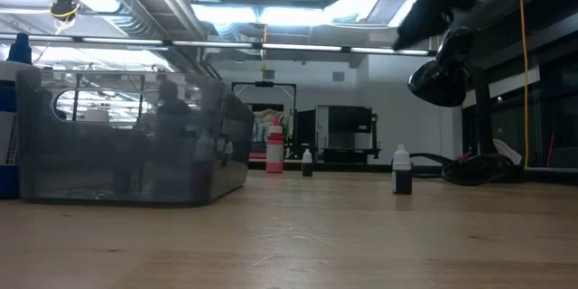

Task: Pick & Place food coloring
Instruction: Put the bottom red food coloring bottle into the bin

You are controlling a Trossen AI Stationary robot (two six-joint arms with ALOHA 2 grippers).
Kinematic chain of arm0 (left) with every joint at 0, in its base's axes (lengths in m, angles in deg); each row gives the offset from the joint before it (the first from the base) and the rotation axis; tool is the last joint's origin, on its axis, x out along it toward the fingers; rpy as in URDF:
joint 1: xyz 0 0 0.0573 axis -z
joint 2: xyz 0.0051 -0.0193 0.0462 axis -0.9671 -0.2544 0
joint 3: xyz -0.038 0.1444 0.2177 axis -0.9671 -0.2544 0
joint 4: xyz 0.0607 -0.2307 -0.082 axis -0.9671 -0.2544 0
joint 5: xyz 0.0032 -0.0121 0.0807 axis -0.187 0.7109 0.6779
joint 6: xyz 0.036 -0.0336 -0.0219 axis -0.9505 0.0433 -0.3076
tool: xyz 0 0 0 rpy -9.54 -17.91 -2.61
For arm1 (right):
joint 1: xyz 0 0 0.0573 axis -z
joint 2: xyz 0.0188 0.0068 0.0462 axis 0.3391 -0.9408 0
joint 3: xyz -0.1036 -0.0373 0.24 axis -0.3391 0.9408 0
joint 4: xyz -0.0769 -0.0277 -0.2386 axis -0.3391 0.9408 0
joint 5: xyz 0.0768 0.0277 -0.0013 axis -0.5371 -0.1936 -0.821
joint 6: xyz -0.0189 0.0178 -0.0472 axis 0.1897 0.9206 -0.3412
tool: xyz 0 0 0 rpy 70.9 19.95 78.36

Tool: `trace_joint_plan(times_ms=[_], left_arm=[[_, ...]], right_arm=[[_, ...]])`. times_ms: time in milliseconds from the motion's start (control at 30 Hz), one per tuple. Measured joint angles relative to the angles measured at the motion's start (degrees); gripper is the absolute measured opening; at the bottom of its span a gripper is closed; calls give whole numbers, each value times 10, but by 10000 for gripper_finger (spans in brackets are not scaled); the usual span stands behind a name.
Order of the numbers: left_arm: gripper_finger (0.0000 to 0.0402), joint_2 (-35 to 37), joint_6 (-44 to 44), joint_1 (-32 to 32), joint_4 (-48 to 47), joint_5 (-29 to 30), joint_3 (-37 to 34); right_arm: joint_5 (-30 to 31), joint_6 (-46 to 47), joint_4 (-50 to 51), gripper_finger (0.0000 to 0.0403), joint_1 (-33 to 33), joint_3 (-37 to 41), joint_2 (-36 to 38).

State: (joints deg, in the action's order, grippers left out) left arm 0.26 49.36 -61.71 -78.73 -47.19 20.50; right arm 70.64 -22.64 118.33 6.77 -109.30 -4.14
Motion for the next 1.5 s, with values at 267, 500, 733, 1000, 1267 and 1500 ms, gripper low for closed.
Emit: trace_joint_plan(times_ms=[267, 500, 733, 1000, 1267, 1500], left_arm=[[150, 5, 0, -3, 11, -8, 0], [195, 5, 0, -2, 11, 15, 0], [203, 5, -1, -2, 11, 19, 0], [201, 5, -1, -2, 11, 19, 0], [200, 5, 1, -2, 11, 19, 0], [200, 5, 9, -2, 11, 18, 0]], right_arm=[[-25, 3, -80, 289, -19, 90, -2], [-55, 1, -121, 289, -40, 145, -2], [-55, -62, -241, 289, -53, 213, -2], [-69, -115, -358, 289, -51, 289, -2], [-86, -139, -403, 289, -23, 321, -6], [-120, -125, -470, 289, 6, 328, -75]])
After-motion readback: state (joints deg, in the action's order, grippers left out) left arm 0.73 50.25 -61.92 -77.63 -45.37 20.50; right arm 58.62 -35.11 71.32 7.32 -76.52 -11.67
